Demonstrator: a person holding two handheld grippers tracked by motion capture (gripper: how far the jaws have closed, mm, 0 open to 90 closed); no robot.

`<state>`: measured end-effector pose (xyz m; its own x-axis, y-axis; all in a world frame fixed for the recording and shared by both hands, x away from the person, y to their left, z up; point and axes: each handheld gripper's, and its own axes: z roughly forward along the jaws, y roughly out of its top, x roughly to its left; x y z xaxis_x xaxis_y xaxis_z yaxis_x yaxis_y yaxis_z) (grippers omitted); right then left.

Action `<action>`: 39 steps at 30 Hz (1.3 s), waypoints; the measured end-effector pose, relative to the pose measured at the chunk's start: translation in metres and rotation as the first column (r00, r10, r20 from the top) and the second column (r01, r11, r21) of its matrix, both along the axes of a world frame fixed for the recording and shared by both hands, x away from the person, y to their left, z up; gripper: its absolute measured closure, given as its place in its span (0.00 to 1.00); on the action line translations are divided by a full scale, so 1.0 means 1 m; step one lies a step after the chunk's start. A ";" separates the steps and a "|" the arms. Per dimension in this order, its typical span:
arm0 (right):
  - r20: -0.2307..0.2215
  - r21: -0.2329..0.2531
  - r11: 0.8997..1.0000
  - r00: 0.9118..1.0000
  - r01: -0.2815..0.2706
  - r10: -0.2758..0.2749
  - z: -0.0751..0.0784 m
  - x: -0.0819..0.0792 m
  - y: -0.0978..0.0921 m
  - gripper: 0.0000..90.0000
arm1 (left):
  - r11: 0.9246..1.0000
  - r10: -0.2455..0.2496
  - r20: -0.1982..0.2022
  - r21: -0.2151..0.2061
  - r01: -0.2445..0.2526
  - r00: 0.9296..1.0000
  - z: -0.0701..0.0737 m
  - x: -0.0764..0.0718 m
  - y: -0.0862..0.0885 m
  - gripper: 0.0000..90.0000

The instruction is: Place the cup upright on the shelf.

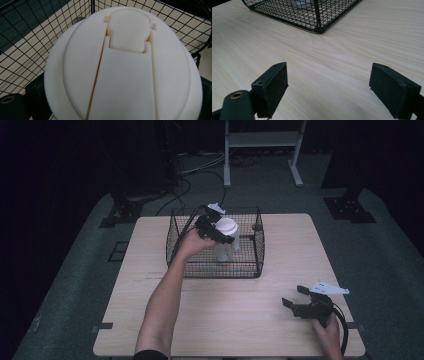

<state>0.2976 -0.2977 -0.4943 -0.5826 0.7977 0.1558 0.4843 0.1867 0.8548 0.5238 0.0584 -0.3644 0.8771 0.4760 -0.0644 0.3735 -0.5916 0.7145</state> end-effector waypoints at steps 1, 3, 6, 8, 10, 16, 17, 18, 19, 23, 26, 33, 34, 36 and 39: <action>0.000 0.000 1.000 1.000 0.000 0.000 0.000 0.000 0.000 0.16 | 1.000 -0.004 0.003 0.001 0.004 1.000 0.000 0.000 0.001 0.06; 0.001 0.001 1.000 1.000 0.000 0.000 0.000 0.000 0.000 0.16 | 1.000 0.002 0.001 -0.011 -0.002 1.000 -0.001 0.000 0.002 0.06; 0.000 0.004 1.000 1.000 -0.003 0.003 0.000 0.000 -0.001 0.16 | 1.000 -0.001 0.004 -0.013 0.001 1.000 -0.001 -0.001 0.003 0.06; -0.007 0.012 1.000 1.000 -0.001 0.001 0.000 0.000 -0.002 0.16 | 1.000 -0.008 0.009 -0.006 0.008 1.000 -0.001 -0.001 0.002 0.06; -0.008 0.015 1.000 1.000 0.000 0.000 0.000 0.000 -0.002 0.16 | 1.000 -0.009 0.010 -0.006 0.010 1.000 -0.002 -0.002 0.001 0.06; -0.006 0.013 1.000 1.000 -0.002 0.002 0.000 0.000 -0.002 0.16 | 1.000 -0.013 0.025 -0.006 0.013 1.000 -0.003 -0.002 -0.002 0.05; -0.006 0.013 1.000 1.000 -0.001 0.001 0.000 0.000 -0.002 0.16 | 1.000 -0.012 0.026 -0.001 0.012 1.000 -0.003 -0.003 -0.002 0.05; -0.006 0.013 1.000 1.000 -0.001 0.001 0.000 0.000 -0.002 0.16 | 1.000 -0.013 0.029 0.001 0.013 0.999 -0.002 -0.003 -0.002 0.05; -0.008 0.013 1.000 1.000 0.000 0.000 0.000 -0.001 -0.002 0.16 | 1.000 -0.011 0.028 0.001 0.011 1.000 -0.002 -0.003 -0.002 0.05; -0.006 0.009 1.000 1.000 -0.001 0.001 0.000 -0.001 -0.002 0.16 | 1.000 -0.007 0.034 -0.010 0.007 0.999 -0.004 -0.005 -0.001 0.05; -0.008 0.008 1.000 1.000 0.002 -0.002 0.000 -0.001 -0.001 0.16 | 1.000 -0.009 0.040 -0.019 0.009 0.999 -0.005 -0.006 0.001 0.05; -0.007 0.009 1.000 1.000 0.006 -0.006 0.000 -0.001 -0.002 0.16 | 1.000 -0.010 0.040 -0.024 0.011 0.999 -0.004 -0.008 0.006 0.05; -0.006 0.010 1.000 1.000 0.007 -0.007 0.000 -0.001 -0.002 0.16 | 1.000 -0.010 0.040 -0.024 0.011 0.999 -0.004 -0.008 0.007 0.05; -0.006 0.010 1.000 1.000 0.006 -0.006 0.000 -0.001 -0.002 0.16 | 1.000 -0.013 0.043 -0.022 0.014 0.999 -0.004 -0.009 0.008 0.05; -0.006 0.010 1.000 1.000 0.005 -0.005 0.000 -0.001 -0.002 0.16 | 1.000 -0.007 0.044 -0.025 0.008 0.999 -0.004 -0.011 0.009 0.05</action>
